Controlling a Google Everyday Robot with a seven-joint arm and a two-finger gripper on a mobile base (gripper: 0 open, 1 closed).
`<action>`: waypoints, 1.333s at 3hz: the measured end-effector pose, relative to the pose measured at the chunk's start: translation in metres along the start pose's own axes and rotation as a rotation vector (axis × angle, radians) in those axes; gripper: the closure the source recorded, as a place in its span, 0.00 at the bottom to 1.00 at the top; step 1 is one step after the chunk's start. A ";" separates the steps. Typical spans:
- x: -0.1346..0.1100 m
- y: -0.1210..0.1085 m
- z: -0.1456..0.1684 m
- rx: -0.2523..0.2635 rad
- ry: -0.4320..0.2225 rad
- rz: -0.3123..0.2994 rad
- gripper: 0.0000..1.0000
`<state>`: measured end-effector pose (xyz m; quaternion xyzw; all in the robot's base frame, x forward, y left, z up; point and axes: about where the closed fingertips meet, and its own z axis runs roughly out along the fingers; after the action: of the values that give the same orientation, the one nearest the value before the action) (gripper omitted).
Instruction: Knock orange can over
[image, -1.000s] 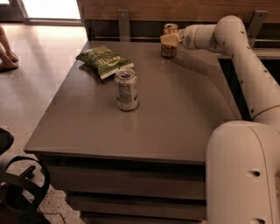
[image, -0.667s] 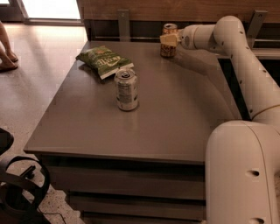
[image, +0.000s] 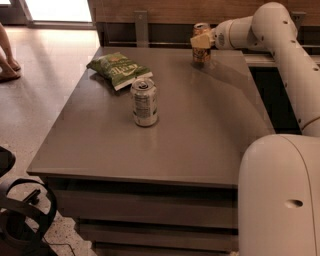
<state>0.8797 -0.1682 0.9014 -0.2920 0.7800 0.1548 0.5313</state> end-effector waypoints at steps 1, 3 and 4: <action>-0.005 -0.007 -0.025 0.046 0.075 -0.031 1.00; -0.007 -0.017 -0.062 0.116 0.176 -0.080 1.00; -0.002 -0.011 -0.073 0.120 0.228 -0.095 1.00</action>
Offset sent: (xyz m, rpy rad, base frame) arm -0.0422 -0.0590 0.0487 -0.2253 0.0504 -0.1138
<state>0.8331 -0.2170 0.9322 -0.3120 0.8286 0.0483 0.4623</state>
